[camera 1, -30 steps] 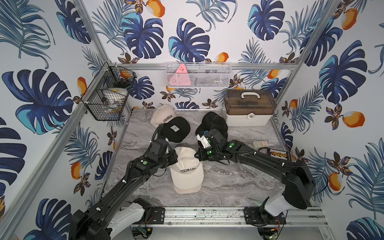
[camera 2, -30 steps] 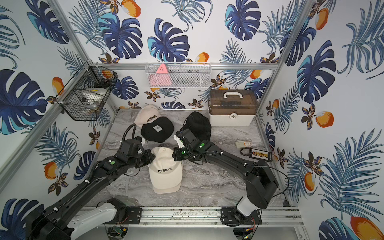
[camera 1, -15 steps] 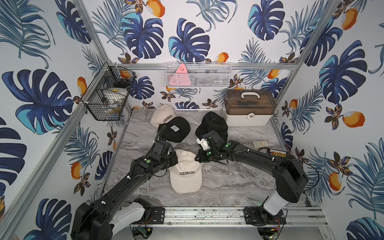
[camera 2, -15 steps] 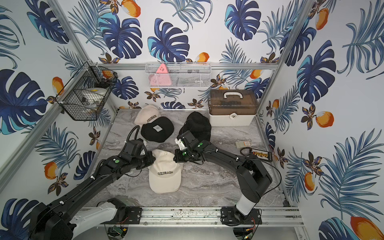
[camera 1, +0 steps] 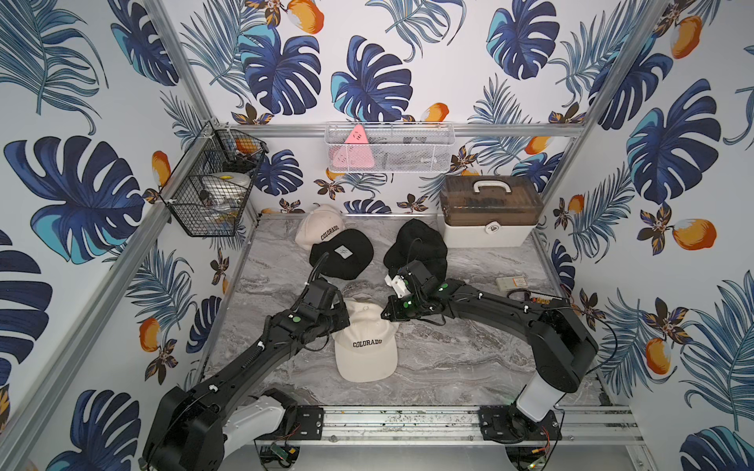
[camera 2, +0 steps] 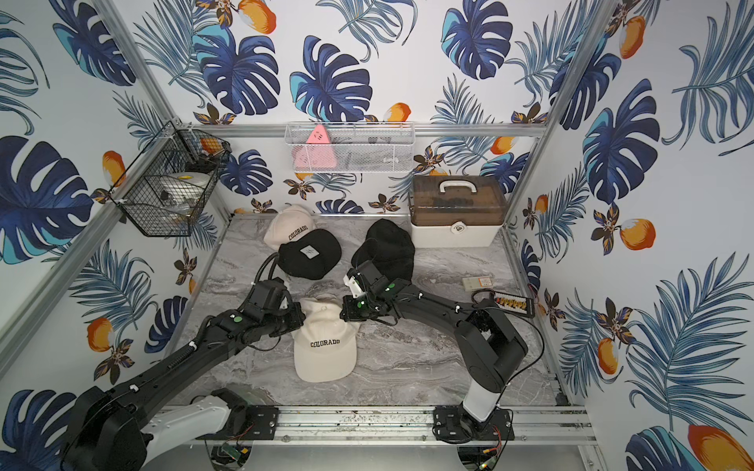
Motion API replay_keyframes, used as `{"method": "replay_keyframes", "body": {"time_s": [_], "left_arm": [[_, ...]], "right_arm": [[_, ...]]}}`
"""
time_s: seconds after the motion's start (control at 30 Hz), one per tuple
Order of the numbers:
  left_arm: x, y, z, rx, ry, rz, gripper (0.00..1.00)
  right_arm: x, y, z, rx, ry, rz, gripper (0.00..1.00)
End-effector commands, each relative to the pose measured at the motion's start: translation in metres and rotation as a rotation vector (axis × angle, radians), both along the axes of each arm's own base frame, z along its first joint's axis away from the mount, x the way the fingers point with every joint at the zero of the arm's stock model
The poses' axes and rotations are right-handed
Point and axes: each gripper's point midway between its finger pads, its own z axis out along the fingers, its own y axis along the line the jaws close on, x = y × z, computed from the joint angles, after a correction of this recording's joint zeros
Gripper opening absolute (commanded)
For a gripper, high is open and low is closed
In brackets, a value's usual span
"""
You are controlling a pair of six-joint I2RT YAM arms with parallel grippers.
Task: Stack the baseball caps by color
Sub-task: Adjust the baseball cap.
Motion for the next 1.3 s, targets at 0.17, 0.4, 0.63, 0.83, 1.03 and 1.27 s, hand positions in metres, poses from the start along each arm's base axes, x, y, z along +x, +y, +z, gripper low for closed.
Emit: {"method": "replay_keyframes", "body": {"time_s": [0.17,0.4,0.63,0.83,1.03,1.27], "left_arm": [[0.002,0.014,0.015,0.046,-0.042,0.049,0.23],[0.004,0.018,0.047,0.056,-0.111,0.048,0.33],[0.02,0.02,0.044,0.114,-0.106,0.052,0.34],[0.033,0.014,0.015,0.1,-0.052,0.056,0.33],[0.028,0.016,-0.022,0.092,0.004,0.072,0.33],[0.024,0.02,-0.024,0.082,-0.004,0.081,0.34]], "right_arm": [[0.007,-0.006,0.013,-0.029,-0.047,-0.014,0.4],[0.009,-0.008,0.05,0.023,-0.121,-0.032,0.52],[0.023,0.001,0.053,0.03,-0.161,-0.027,0.57],[0.034,0.009,0.019,-0.002,-0.13,-0.023,0.57],[0.035,0.004,-0.018,-0.048,-0.076,-0.028,0.56],[0.031,0.004,-0.013,-0.032,-0.062,-0.027,0.56]]}}
